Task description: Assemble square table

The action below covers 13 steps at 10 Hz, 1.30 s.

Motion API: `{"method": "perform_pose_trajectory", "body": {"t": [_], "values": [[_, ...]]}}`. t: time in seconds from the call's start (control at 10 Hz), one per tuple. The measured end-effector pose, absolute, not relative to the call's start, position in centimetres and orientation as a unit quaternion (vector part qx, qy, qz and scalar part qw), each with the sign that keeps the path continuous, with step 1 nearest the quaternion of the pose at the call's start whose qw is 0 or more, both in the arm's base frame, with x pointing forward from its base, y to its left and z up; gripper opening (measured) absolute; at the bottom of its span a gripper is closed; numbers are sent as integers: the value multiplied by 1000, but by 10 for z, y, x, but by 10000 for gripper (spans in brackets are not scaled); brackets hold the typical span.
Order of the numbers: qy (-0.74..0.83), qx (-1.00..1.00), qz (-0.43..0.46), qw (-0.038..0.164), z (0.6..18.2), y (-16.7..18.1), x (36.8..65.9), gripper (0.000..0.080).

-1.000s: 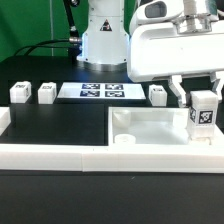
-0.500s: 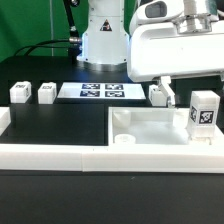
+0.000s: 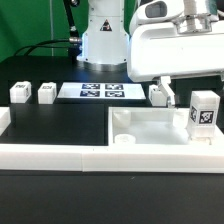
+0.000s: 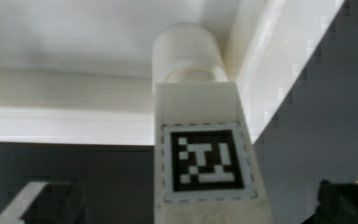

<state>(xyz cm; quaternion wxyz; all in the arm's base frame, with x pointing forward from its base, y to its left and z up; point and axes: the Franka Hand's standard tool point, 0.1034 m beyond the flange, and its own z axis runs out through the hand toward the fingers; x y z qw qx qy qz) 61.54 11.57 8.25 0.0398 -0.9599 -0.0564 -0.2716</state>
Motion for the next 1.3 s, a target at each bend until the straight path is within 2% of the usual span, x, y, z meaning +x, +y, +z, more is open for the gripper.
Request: {"method": "perform_pose_trajectory", "body": {"t": [0.2, 0.3, 0.4, 0.7, 0.8, 0.9, 1.2, 1.3], "values": [[-56, -960, -271, 40, 83, 116, 616, 649], [-34, -974, -219, 46, 83, 119, 610, 649], [-29, -979, -197, 43, 95, 118, 613, 649], [-20, -996, -69, 44, 96, 123, 615, 649], [-19, -997, -60, 44, 95, 121, 617, 649], [-20, -999, -7, 45, 93, 120, 608, 649], [-20, -999, 4, 46, 94, 120, 612, 649], [-29, -999, 27, 35, 93, 115, 612, 649]]}}
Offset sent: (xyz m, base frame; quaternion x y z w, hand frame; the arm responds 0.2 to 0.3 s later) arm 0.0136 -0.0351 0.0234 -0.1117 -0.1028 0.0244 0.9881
